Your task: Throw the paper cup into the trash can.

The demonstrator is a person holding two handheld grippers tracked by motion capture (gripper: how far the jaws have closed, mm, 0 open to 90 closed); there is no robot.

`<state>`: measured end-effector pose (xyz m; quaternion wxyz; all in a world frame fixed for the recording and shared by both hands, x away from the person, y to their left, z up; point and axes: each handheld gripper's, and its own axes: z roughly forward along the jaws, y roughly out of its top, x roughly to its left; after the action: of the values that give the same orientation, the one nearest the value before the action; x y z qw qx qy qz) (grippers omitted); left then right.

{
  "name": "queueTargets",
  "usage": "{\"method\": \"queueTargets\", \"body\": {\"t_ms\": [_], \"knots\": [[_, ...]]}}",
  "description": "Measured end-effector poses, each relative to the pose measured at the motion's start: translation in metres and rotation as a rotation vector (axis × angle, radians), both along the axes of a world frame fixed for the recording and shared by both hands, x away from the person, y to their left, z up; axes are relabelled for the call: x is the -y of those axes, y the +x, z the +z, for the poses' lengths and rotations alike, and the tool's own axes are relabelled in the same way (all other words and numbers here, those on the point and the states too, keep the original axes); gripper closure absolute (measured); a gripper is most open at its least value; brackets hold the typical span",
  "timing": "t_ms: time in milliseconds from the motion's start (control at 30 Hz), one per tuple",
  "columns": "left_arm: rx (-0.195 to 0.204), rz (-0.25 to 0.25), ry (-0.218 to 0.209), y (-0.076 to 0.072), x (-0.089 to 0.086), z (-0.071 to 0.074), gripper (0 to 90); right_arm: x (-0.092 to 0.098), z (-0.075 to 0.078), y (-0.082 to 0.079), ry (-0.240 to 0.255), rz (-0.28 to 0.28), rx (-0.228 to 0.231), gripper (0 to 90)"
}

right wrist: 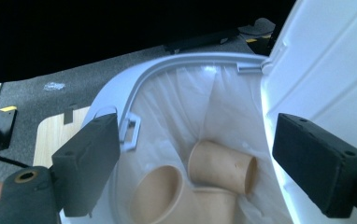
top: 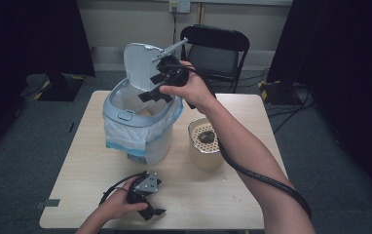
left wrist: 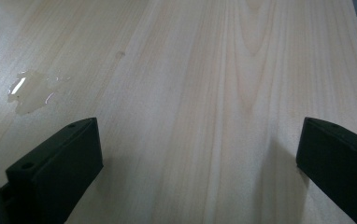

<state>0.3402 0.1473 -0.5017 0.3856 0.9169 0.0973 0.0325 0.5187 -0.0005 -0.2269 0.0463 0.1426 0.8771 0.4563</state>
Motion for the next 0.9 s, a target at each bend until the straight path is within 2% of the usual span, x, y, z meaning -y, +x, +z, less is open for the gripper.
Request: {"method": "queueTargets", "body": {"t_ms": [333,367,567,700,900], "knots": [[0.007,0.001,-0.004,0.0,0.0,0.0,0.0,0.031,0.002,-0.004,-0.02,-0.016,0.006,15.0],[0.013,0.002,-0.002,0.0,0.0,0.0,0.0,0.039,0.001,-0.005,-0.027,-0.033,0.017,15.0],[0.012,0.002,-0.002,0.0,0.0,0.0,0.0,0.059,-0.003,0.0,-0.04,-0.078,0.009,15.1],[-0.002,0.001,-0.006,0.0,0.0,0.0,0.0,0.063,-0.003,0.005,-0.052,-0.093,0.01,15.2],[-0.001,0.0,-0.005,0.0,0.0,0.0,0.0,0.057,-0.006,0.014,-0.097,-0.107,0.025,16.1]]}}
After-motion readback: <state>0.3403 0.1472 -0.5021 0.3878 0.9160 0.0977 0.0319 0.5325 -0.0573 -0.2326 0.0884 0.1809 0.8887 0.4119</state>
